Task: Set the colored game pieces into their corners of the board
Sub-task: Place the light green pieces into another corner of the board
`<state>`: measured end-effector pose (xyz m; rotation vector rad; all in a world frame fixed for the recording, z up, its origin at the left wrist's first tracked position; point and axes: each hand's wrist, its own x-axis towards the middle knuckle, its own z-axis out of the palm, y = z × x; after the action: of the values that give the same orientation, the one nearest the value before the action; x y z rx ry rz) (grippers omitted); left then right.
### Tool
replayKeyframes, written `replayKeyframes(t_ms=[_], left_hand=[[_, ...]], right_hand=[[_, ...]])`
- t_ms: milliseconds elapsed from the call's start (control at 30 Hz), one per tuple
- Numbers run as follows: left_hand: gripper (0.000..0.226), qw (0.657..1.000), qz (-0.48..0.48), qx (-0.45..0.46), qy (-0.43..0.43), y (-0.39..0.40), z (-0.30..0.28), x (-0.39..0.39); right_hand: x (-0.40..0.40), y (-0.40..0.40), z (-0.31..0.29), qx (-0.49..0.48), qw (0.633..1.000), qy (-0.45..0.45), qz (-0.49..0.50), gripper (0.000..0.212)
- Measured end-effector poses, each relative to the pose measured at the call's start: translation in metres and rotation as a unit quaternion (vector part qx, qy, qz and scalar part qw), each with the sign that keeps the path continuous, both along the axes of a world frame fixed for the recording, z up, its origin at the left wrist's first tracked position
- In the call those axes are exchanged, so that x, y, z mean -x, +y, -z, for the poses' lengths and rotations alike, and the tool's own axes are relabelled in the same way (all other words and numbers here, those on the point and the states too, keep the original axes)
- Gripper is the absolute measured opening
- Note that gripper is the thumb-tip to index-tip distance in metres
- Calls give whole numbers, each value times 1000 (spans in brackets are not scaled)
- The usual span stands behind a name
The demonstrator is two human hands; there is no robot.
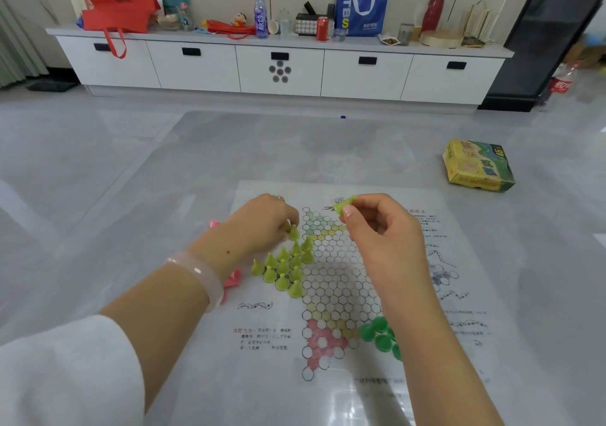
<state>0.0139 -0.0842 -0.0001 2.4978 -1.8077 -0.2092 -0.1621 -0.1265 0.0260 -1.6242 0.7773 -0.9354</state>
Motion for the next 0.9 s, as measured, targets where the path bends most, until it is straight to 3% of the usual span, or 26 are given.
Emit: replayKeyframes(t_ms=[433,667,900], left_hand=[[23,996,11,46,-80,-2,-5,-1],[21,997,-14,73,34,-1,-13,-1],[23,992,-15,-2,126,1,-13,6]], right_hand=[[-2,0,2,4,1000,6,-9,4],[-3,0,2,-5,1000,2,-12,5],[-3,-1,3,-4,1000,5,-8,5]])
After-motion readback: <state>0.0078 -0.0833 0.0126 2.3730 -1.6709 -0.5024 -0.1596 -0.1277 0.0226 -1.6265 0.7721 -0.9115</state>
